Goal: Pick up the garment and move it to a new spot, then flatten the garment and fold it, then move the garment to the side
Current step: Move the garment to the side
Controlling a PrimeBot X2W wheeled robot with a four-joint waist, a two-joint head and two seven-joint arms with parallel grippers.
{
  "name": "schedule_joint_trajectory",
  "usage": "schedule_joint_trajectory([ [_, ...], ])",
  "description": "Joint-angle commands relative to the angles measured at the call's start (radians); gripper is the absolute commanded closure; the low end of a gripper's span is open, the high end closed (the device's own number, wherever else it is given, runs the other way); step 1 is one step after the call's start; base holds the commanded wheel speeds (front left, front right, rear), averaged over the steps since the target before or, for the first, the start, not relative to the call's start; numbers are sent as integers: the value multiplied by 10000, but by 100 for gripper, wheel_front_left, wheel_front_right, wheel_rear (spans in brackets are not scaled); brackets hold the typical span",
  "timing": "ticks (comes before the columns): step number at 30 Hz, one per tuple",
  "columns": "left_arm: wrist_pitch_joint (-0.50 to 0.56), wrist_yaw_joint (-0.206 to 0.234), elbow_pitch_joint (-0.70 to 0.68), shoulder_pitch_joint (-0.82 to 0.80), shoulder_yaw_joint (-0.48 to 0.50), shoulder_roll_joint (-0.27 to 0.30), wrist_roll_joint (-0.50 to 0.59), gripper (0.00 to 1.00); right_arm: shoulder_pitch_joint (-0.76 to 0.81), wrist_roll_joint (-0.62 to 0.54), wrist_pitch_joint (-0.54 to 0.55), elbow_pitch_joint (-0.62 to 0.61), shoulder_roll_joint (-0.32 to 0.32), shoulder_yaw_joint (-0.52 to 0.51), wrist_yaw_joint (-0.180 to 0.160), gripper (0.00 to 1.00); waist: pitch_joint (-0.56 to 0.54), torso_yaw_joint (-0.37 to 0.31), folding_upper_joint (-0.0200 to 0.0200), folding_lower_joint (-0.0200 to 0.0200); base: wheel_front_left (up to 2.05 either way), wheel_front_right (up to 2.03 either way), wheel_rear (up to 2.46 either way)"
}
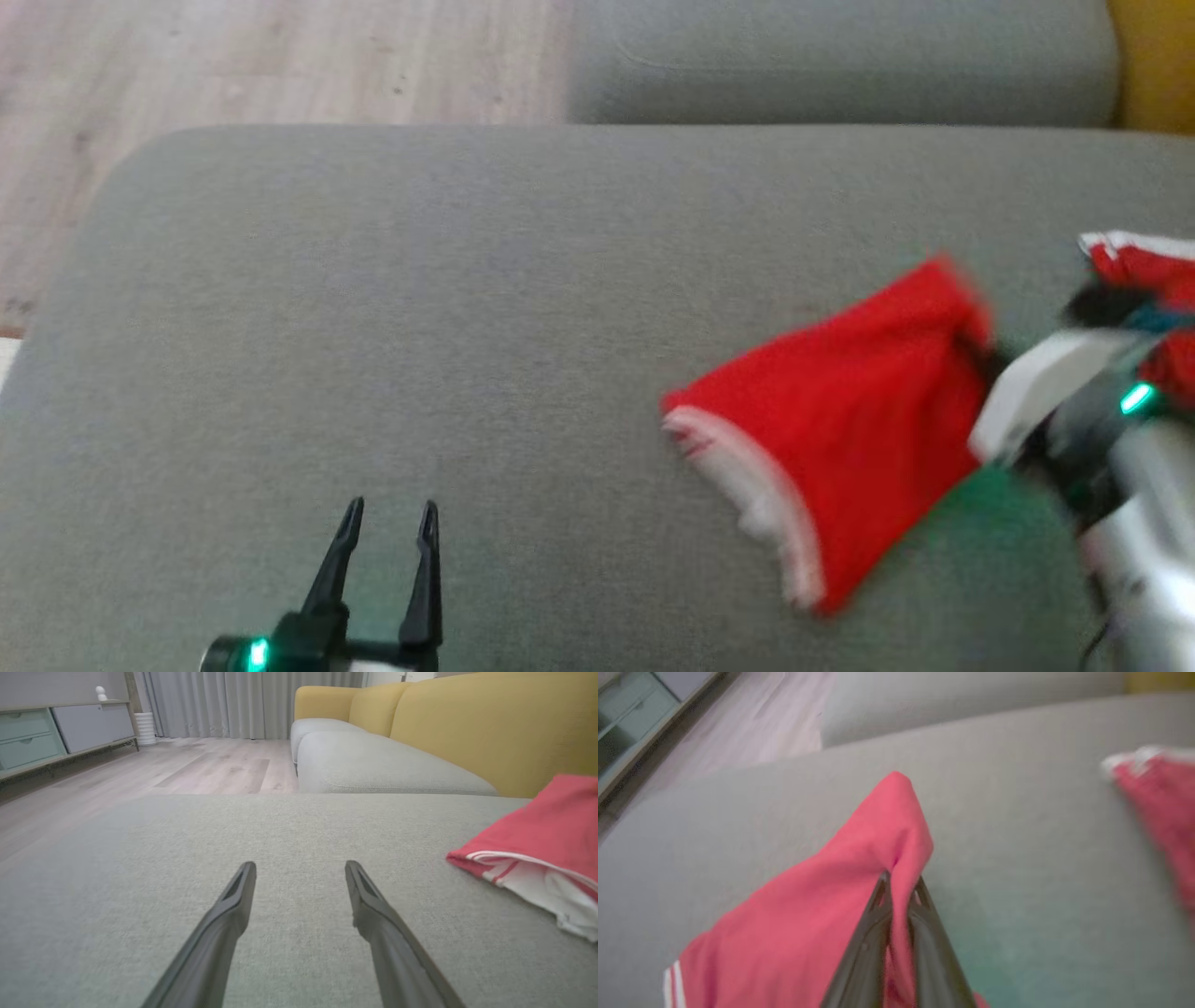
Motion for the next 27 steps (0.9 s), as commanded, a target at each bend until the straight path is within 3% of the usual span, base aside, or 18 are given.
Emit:
schedule_joint_trajectory([
  [1, -97, 7, -376, -591, 223, -47, 11, 0, -909, -140, -198, -328, -485, -124, -7, 100, 382, -400, 0, -1, 0, 0, 0],
  [7, -97, -231, -456, -1192, 131, -47, 287, 0, -2639, -692, -421, -123, -1424, -1356, -7, 100, 1138, -976, 0, -1, 0, 0, 0],
  [13, -97, -340, -464, -1587, -28, -47, 398, 0, -3456, -1421, -196, 363, -2066, -2879, -7, 100, 1599, -1056, 0, -1, 0, 0, 0],
  [21, -97, -451, -353, -1692, -5, -47, 486, 0, -3904, -3128, -563, 998, -2187, -4611, -7, 100, 1649, -952, 0, -1, 0, 0, 0],
  [22, -97, -449, -360, -1701, 6, -47, 498, 0, -3946, -3484, -799, 1020, -2179, -4811, -7, 63, 1643, -935, 0, -1, 0, 0, 0],
  [23, -97, -445, -375, -1713, 12, -47, 500, 0, -3969, -3870, -1031, 1030, -2157, -4997, -7, 0, 1632, -913, 0, -1, 0, 0, 0],
  [27, -97, -356, -457, -1697, 29, -47, 441, 0, -3872, -5599, -2200, 636, -1929, -5362, -7, 0, 1521, -855, 0, -1, 0, 0, 0],
])
